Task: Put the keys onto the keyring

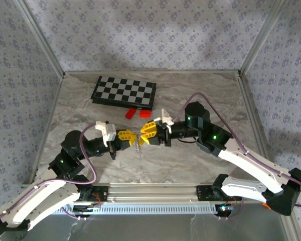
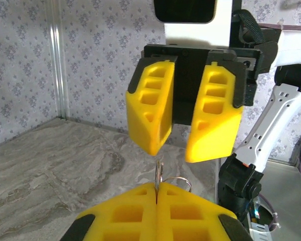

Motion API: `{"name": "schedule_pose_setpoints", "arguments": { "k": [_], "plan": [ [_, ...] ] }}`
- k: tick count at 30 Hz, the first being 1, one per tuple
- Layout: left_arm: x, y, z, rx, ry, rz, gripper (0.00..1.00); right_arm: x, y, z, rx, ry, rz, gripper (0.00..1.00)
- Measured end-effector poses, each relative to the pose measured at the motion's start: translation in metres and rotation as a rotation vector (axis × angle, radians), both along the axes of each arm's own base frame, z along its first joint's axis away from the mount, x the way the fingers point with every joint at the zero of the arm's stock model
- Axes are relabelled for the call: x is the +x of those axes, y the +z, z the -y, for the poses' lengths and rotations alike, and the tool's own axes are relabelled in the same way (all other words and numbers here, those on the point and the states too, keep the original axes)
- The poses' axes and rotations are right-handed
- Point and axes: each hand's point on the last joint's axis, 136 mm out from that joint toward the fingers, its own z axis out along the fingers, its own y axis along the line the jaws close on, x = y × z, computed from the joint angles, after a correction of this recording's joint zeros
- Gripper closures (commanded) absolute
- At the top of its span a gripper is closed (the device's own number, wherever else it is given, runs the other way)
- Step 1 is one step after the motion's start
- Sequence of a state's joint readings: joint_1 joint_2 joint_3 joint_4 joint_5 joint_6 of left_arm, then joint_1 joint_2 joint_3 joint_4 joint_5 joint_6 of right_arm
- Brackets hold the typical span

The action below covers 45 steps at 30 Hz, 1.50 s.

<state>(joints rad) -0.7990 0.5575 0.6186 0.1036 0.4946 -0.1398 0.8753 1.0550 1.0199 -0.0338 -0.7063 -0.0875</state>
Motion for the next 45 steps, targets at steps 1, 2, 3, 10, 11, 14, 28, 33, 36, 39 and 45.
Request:
{"name": "schedule_pose_setpoints", "arguments": {
  "k": [1, 2, 3, 10, 11, 14, 28, 33, 36, 39, 45],
  "plan": [
    [0.0, 0.0, 0.0, 0.0, -0.002, 0.0, 1.0, 0.001, 0.0, 0.0, 0.0, -0.004, 0.001, 0.75],
    [-0.001, 0.0, 0.0, 0.0, -0.004, 0.0, 1.0, 0.002, 0.0, 0.0, -0.001, -0.009, 0.002, 0.75],
    [-0.001, 0.0, 0.0, 0.0, -0.005, 0.0, 1.0, 0.002, 0.0, 0.0, -0.001, -0.011, 0.004, 0.76],
    [-0.002, 0.002, 0.0, -0.002, -0.009, 0.003, 1.0, 0.004, -0.005, -0.003, -0.012, -0.013, -0.004, 0.76],
    [-0.002, 0.002, 0.0, -0.001, -0.011, 0.003, 1.0, 0.004, -0.005, -0.003, -0.014, -0.012, -0.006, 0.76],
    [-0.003, 0.003, 0.0, -0.002, -0.012, 0.005, 1.0, 0.003, -0.007, -0.005, -0.019, -0.005, -0.01, 0.76],
    [-0.003, 0.003, 0.0, 0.0, -0.012, 0.012, 1.0, -0.003, -0.009, -0.009, -0.02, 0.024, -0.013, 0.8],
    [-0.004, 0.002, 0.001, 0.001, -0.019, 0.011, 1.0, -0.004, -0.009, -0.012, -0.017, 0.032, -0.012, 0.8],
    [-0.004, 0.0, 0.001, 0.007, -0.02, 0.006, 1.0, -0.004, -0.008, -0.013, -0.013, 0.034, -0.01, 0.81],
    [-0.004, -0.001, 0.001, 0.012, -0.02, 0.003, 1.0, -0.005, -0.007, -0.013, -0.008, 0.036, -0.008, 0.84],
    [-0.005, -0.002, 0.001, 0.017, -0.021, 0.004, 1.0, -0.006, -0.007, -0.013, -0.007, 0.039, -0.008, 0.91]
  ]
}}
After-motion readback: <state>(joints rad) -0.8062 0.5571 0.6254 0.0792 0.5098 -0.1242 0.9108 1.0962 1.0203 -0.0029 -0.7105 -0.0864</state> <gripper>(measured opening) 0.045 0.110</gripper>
